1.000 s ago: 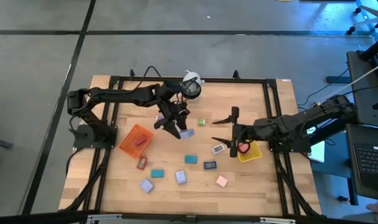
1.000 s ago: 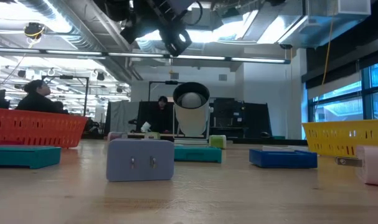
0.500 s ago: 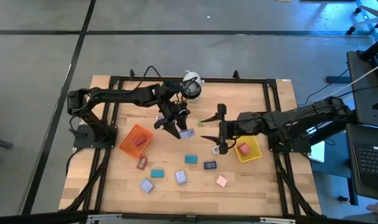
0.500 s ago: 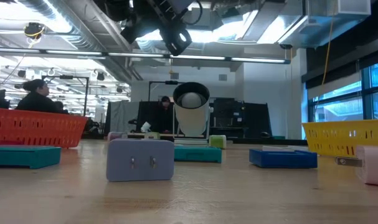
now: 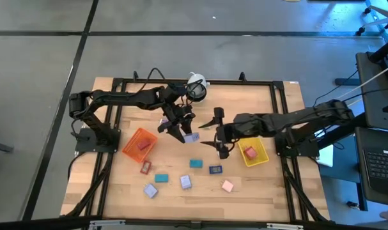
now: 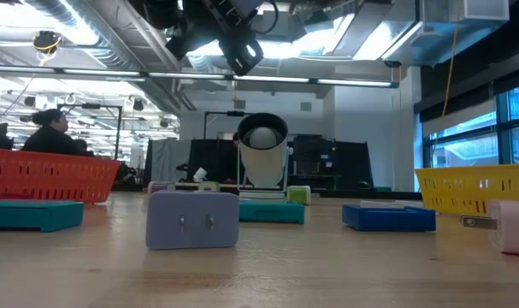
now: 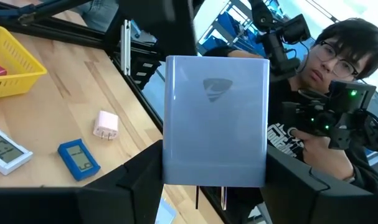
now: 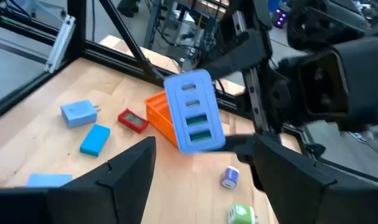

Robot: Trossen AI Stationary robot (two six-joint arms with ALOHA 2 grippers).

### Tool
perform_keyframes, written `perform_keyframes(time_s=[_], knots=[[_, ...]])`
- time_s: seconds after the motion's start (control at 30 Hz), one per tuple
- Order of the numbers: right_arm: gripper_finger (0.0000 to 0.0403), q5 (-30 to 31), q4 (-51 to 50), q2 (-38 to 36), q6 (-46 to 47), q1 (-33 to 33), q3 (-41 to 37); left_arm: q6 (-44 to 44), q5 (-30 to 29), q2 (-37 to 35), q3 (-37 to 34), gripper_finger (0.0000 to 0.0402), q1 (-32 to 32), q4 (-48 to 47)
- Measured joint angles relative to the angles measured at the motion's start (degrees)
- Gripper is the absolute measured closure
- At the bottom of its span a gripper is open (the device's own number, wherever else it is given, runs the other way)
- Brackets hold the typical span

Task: Pick & Place Office items
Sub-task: Put the top purple charger adapter into the yellow basket

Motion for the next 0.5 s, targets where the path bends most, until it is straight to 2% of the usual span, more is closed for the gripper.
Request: perform_keyframes(time_s=[0.5], knots=[[0.0136, -3.1, 1.8, 7.4, -1.7, -0.6, 5.0, 0.0, 0.5, 0.0, 0.0, 0.0184, 0.0, 0.0]])
